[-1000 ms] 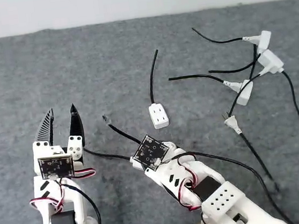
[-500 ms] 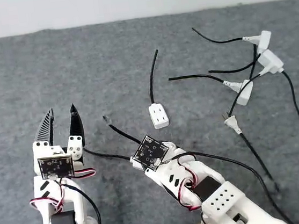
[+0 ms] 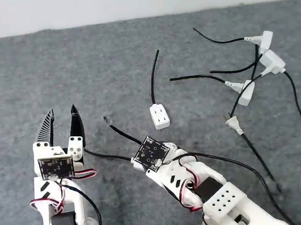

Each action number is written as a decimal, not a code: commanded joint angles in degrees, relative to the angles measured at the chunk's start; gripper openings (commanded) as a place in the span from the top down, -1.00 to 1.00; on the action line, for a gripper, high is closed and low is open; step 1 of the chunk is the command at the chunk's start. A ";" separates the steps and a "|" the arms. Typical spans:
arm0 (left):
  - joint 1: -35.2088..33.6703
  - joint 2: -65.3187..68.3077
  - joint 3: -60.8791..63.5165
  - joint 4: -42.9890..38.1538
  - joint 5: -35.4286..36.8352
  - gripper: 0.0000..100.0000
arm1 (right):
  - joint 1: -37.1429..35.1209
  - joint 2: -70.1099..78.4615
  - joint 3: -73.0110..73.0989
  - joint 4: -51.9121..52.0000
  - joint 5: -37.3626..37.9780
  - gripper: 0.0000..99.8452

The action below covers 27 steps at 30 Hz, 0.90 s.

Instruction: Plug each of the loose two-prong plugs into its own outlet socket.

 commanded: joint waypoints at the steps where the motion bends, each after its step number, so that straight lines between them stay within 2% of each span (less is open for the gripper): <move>1: 0.53 -0.44 -0.57 -1.14 0.44 0.67 | 0.57 1.01 1.85 4.26 0.88 0.98; 27: 0.53 -0.44 -0.57 -1.14 0.44 0.67 | 0.84 1.01 -0.53 4.35 0.79 0.98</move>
